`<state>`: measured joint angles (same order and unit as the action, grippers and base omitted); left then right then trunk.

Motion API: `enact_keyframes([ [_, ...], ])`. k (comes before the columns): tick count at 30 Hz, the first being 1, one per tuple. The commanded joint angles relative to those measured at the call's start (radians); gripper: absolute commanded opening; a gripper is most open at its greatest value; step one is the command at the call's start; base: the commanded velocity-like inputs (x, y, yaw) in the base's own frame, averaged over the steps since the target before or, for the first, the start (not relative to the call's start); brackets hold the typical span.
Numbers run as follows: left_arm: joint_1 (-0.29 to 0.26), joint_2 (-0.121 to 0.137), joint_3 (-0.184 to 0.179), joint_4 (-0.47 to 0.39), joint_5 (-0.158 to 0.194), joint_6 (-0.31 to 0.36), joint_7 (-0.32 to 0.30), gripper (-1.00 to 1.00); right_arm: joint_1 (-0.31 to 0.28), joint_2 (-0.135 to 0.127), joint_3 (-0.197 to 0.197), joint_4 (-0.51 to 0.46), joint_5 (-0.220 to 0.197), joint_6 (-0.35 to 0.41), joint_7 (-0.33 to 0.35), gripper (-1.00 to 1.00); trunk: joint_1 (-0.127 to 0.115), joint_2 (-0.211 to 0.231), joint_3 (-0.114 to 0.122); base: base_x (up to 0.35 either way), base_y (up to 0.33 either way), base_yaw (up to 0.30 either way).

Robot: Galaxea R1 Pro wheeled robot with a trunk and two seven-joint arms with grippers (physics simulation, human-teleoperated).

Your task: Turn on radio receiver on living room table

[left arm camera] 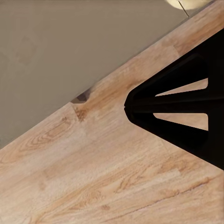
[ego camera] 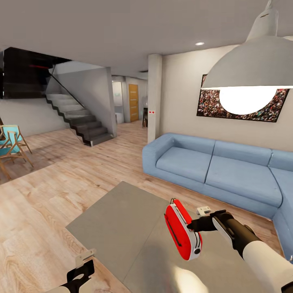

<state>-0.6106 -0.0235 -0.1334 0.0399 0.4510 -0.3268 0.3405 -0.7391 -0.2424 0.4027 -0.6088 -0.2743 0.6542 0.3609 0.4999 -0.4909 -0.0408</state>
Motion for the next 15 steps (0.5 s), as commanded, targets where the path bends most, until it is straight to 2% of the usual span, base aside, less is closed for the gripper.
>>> enact_keyframes([
  [1, 0.000, 0.000, 0.000, 0.000, 0.000, 0.000, 0.000, -1.00, 0.000, 0.000, -0.001, 0.000, -0.005, 0.001, 0.000, -1.00, 0.000, 0.000, 0.000, 0.000, 0.000, 0.000],
  [6, 0.000, -0.001, 0.000, 0.000, 0.000, 0.000, 0.000, -1.00, 0.000, 0.000, 0.000, 0.000, -0.006, 0.008, 0.002, -1.00, 0.000, 0.000, 0.000, 0.000, 0.000, 0.000],
  [10, 0.000, -0.001, 0.000, 0.000, 0.000, 0.000, 0.000, -1.00, 0.000, 0.001, 0.004, 0.003, -0.007, 0.047, 0.003, -1.00, 0.000, 0.000, 0.000, 0.000, 0.000, 0.000],
  [15, 0.000, -0.002, 0.000, 0.001, 0.000, 0.000, 0.000, -1.00, 0.000, 0.002, 0.005, 0.041, -0.007, 0.053, 0.004, -1.00, 0.000, 0.000, 0.000, 0.000, 0.000, 0.000],
])
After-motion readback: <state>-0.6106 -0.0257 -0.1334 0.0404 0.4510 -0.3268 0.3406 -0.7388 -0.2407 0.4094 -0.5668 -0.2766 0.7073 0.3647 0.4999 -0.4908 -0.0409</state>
